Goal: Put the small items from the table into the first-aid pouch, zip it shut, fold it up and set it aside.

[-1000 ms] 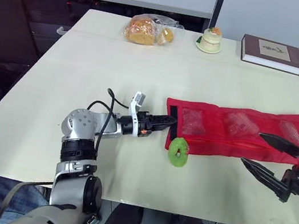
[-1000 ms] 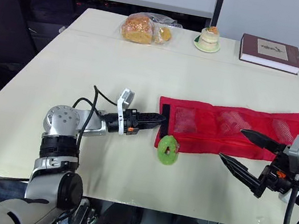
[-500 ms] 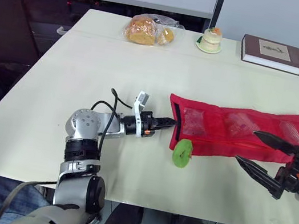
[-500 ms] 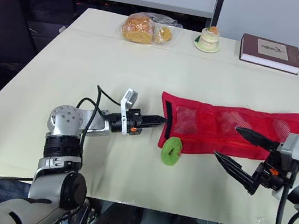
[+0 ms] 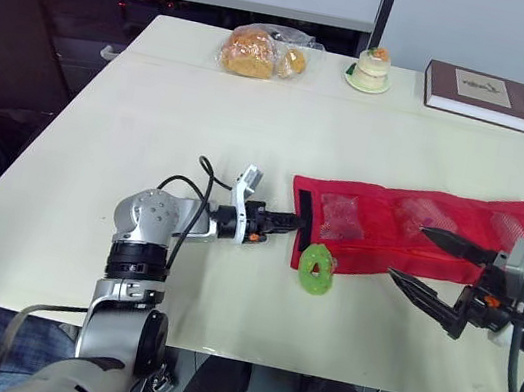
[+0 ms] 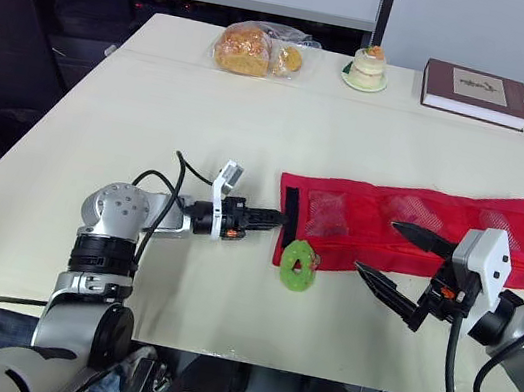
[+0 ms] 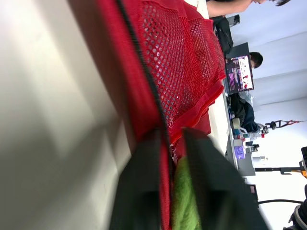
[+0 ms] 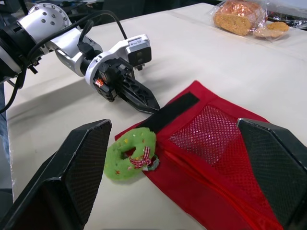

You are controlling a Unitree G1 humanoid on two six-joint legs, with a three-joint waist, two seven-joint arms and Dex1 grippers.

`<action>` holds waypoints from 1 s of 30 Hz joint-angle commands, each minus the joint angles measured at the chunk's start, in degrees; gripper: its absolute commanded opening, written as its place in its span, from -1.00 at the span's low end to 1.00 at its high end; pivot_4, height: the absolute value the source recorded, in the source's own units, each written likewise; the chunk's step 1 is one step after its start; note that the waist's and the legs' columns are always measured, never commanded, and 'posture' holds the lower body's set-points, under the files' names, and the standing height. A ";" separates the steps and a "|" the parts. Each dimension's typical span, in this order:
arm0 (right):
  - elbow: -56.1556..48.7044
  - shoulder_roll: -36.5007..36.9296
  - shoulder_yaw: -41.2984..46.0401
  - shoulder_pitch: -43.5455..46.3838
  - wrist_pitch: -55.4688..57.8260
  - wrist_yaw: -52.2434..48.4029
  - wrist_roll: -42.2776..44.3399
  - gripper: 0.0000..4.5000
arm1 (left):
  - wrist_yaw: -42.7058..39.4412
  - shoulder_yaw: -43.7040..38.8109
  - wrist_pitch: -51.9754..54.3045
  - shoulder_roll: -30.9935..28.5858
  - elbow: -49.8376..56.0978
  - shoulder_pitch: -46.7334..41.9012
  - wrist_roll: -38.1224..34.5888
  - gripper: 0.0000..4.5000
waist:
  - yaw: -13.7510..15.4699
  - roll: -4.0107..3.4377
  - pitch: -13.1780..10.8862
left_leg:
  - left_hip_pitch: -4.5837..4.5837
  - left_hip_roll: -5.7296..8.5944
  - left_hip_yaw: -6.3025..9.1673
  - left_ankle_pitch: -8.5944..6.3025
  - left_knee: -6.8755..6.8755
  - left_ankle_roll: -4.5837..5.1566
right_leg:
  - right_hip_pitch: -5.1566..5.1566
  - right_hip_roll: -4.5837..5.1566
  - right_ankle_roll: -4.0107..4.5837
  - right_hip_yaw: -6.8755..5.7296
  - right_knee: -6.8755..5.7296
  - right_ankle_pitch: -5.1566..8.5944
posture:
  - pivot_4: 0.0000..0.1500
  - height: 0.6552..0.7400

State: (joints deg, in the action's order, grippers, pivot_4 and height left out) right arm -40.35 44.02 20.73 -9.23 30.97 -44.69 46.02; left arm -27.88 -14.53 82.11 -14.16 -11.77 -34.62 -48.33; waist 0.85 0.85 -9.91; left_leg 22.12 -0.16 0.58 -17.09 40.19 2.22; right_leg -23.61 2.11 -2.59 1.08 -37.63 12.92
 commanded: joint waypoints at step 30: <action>-3.09 -1.00 -4.79 1.37 -1.28 3.69 -3.80 1.00 | -5.45 2.40 -4.08 0.55 -2.65 -2.14 1.30 -0.95 | -0.09 0.00 0.00 | 0.02 -0.01 0.01 -0.01 0.00 0.02 | -0.02 -0.07 0.04 -0.14 0.01 0.03 | 1.00 1.00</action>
State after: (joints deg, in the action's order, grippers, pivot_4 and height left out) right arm -41.71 43.26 17.54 -8.32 30.71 -41.89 43.89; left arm -32.30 -12.30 78.37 -13.22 -15.28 -36.40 -46.71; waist 0.76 0.85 -9.92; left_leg 22.13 -0.17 0.58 -17.09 40.19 2.24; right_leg -23.64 2.05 -2.55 0.95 -37.63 12.94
